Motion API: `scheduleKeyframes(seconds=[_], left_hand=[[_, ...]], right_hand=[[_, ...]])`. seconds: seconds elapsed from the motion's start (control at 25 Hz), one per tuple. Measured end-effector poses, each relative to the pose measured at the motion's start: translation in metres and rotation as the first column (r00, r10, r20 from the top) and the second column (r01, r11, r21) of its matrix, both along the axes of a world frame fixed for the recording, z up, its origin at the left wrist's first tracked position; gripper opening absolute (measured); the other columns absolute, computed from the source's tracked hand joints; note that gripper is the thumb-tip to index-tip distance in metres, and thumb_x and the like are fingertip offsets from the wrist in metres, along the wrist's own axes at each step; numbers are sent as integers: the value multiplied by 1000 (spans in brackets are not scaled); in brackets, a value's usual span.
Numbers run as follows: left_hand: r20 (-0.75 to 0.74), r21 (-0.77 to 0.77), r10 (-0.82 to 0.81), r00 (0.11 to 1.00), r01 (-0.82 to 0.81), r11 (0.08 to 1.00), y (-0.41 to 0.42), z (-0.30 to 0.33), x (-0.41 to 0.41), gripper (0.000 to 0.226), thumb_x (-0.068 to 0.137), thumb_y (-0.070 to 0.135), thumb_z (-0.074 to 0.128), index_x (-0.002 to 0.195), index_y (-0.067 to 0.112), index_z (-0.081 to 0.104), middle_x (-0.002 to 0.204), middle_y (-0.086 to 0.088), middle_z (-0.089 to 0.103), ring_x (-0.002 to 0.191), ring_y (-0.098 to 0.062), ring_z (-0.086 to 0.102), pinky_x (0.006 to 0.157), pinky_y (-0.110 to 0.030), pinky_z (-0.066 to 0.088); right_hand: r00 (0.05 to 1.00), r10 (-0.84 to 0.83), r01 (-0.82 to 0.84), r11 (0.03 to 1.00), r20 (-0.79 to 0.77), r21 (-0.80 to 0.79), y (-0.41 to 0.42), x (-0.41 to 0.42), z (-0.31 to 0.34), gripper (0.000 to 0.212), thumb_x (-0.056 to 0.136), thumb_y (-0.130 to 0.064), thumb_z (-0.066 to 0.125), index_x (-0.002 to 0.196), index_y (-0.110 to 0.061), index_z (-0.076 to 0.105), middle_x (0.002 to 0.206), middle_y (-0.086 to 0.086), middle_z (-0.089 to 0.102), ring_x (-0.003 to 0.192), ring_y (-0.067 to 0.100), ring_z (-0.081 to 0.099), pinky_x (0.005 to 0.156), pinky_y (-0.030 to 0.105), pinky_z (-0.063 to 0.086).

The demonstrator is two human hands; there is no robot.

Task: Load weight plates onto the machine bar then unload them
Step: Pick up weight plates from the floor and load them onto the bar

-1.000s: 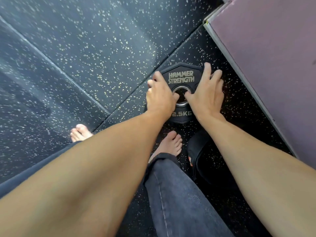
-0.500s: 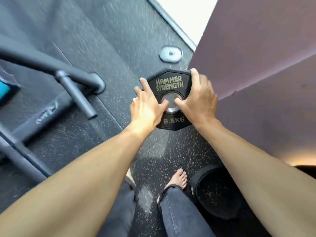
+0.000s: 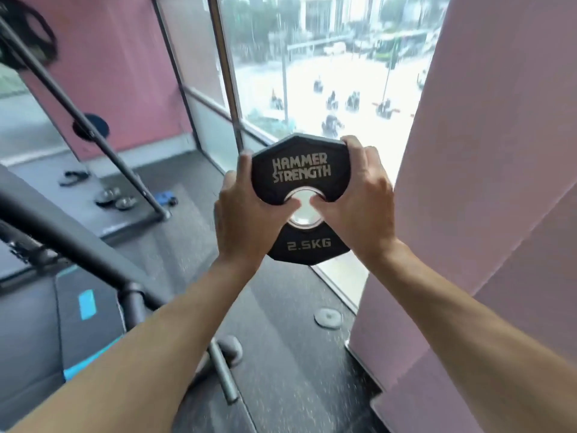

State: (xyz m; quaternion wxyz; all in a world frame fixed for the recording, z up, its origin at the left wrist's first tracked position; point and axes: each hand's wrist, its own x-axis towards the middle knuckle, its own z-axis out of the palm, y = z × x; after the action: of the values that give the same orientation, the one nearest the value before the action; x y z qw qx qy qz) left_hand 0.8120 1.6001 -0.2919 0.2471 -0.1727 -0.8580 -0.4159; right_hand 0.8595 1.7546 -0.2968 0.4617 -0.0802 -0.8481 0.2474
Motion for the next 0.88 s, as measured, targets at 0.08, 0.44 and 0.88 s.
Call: scheduleKeyframes(seconds=[0.08, 0.44, 0.88], left_hand=[[-130, 12, 29, 991, -28, 1000, -28, 69, 8, 77, 59, 48, 79, 127, 28, 48, 100, 5, 67, 88, -22, 65, 74, -31, 49], [-488, 80, 62, 871, -26, 996, -242, 238, 101, 91, 61, 76, 75, 137, 31, 53, 102, 19, 70, 95, -6, 68, 90, -29, 54], [-662, 126, 300, 686, -293, 948, -532, 319, 217, 66, 84, 66, 61, 131, 20, 62, 93, 18, 70, 81, 3, 63, 78, -8, 48]], right_hand=[[996, 40, -42, 999, -75, -23, -28, 5, 64, 76, 63, -26, 80, 132, -8, 54, 104, 10, 61, 85, 23, 61, 72, 29, 53], [885, 342, -360, 933, -316, 0, -216, 85, 229, 86, 64, -40, 89, 140, -20, 53, 114, 1, 62, 99, 11, 61, 87, 27, 53], [651, 634, -685, 727, -418, 36, -500, 146, 309, 76, 69, -44, 82, 137, -24, 54, 119, -2, 63, 109, 10, 62, 94, 33, 51]])
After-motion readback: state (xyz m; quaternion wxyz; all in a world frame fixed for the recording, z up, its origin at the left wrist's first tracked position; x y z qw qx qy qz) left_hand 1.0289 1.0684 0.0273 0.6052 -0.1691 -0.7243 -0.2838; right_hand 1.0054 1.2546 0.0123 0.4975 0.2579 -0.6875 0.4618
